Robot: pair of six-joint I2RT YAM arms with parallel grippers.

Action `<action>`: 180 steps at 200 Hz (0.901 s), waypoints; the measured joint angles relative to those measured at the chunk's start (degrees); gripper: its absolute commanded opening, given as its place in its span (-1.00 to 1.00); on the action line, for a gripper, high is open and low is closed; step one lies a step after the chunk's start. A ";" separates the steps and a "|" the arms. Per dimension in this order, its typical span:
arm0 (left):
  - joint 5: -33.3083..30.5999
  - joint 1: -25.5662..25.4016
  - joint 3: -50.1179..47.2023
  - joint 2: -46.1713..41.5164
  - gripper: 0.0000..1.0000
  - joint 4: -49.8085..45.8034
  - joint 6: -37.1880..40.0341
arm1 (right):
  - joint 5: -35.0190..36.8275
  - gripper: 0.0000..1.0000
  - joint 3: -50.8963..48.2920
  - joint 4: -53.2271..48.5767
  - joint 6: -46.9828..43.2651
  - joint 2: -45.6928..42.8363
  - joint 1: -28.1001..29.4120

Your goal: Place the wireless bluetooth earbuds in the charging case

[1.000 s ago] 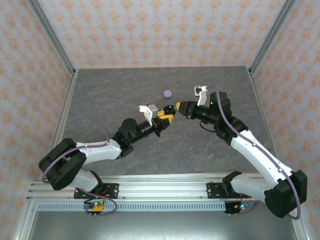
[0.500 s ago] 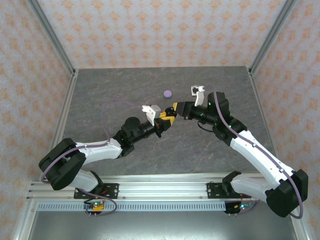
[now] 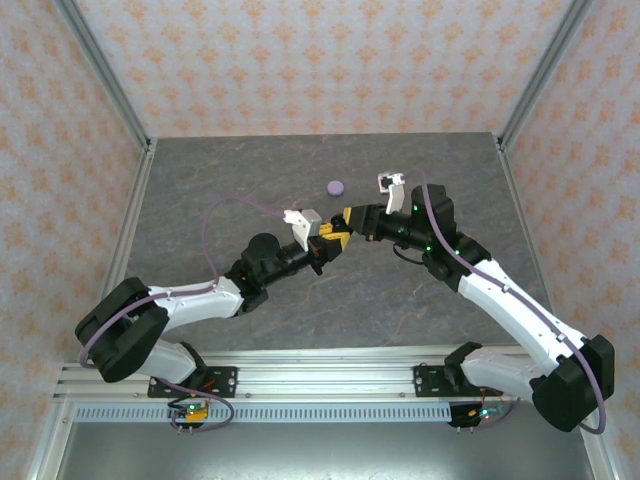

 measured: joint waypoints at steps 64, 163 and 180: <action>0.02 0.00 0.02 -0.26 -0.74 0.00 -0.02 | 0.31 -0.59 0.00 -0.02 -0.39 0.55 0.04; 0.00 0.00 0.02 -1.92 -0.74 -0.13 -0.02 | 0.37 -0.59 0.00 -0.11 -0.44 1.25 0.26; -0.02 0.00 0.11 -1.92 -0.74 -0.37 -0.02 | 0.37 -0.59 0.00 -0.13 -0.57 1.27 0.28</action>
